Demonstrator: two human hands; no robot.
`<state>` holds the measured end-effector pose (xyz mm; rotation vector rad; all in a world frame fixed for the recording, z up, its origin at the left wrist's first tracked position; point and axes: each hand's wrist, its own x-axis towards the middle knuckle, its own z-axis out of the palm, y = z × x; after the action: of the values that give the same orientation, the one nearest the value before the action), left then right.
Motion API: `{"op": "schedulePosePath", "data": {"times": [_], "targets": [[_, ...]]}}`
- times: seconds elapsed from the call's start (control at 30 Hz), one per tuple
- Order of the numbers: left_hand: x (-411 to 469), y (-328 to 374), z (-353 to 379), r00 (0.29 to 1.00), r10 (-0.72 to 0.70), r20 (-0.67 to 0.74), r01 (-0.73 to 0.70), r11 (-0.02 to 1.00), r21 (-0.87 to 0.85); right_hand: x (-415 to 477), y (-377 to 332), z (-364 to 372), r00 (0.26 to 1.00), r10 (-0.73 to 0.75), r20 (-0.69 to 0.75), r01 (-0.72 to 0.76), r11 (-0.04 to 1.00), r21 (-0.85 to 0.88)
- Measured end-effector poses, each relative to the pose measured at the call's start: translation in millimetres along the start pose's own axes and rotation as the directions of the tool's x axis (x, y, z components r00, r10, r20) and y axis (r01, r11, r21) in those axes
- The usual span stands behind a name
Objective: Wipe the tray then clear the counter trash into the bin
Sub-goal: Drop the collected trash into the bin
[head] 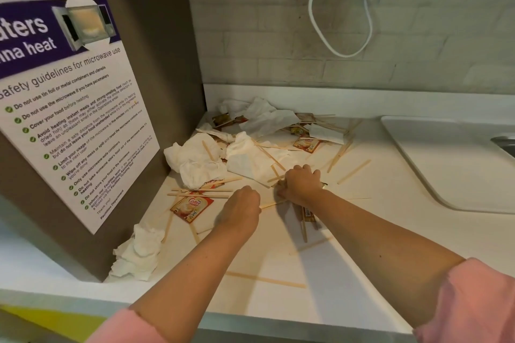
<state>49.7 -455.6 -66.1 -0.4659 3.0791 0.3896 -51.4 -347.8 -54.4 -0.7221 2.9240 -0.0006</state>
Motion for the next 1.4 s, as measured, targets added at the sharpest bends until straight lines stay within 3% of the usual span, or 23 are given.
{"op": "schedulePosePath", "data": {"times": [0.23, 0.4, 0.57, 0.77, 0.83, 0.93, 1.07, 1.13, 1.3, 1.4], "targets": [[-2, 2, 5, 0.995, 0.085, 0.055, -0.095, 0.973, 0.212, -1, -3, 2, 0.996, -0.091, 0.011, 0.091, 0.994, -0.060], [-3, 2, 5, 0.996, 0.083, 0.036, -0.089, 0.970, 0.226, -3, -2, -2, 0.996, -0.088, -0.010, 0.088, 0.995, -0.037], [-4, 0, -10, 0.998, 0.063, 0.010, -0.064, 0.992, 0.109, -3, 6, -12, 0.995, -0.086, -0.054, 0.098, 0.949, 0.299], [-1, -7, -20, 0.995, 0.054, -0.088, -0.062, 0.994, -0.085, -5, 16, -32, 0.984, -0.114, -0.136, 0.177, 0.671, 0.720], [3, -8, -22, 0.994, 0.038, -0.098, -0.049, 0.992, -0.117, -6, 18, -40, 0.979, -0.083, -0.185, 0.198, 0.592, 0.781], [8, -11, -26, 0.994, -0.071, -0.086, 0.048, 0.967, -0.249, -4, 21, -45, 0.960, -0.008, -0.281, 0.236, 0.570, 0.787], [8, -12, -33, 0.978, -0.193, -0.074, 0.135, 0.869, -0.476, -7, 19, -49, 0.919, 0.109, -0.380, 0.295, 0.449, 0.843], [8, -11, -36, 0.970, -0.239, -0.046, 0.161, 0.772, -0.615, -10, 13, -52, 0.920, 0.104, -0.378, 0.307, 0.407, 0.860], [18, -2, -51, 0.948, -0.318, 0.031, 0.186, 0.472, -0.862, -15, -15, -51, 0.964, -0.005, -0.267, 0.243, 0.435, 0.867], [20, 4, -62, 0.950, -0.294, 0.105, 0.192, 0.288, -0.938, -21, -34, -51, 0.972, -0.069, -0.223, 0.230, 0.445, 0.865]]}}
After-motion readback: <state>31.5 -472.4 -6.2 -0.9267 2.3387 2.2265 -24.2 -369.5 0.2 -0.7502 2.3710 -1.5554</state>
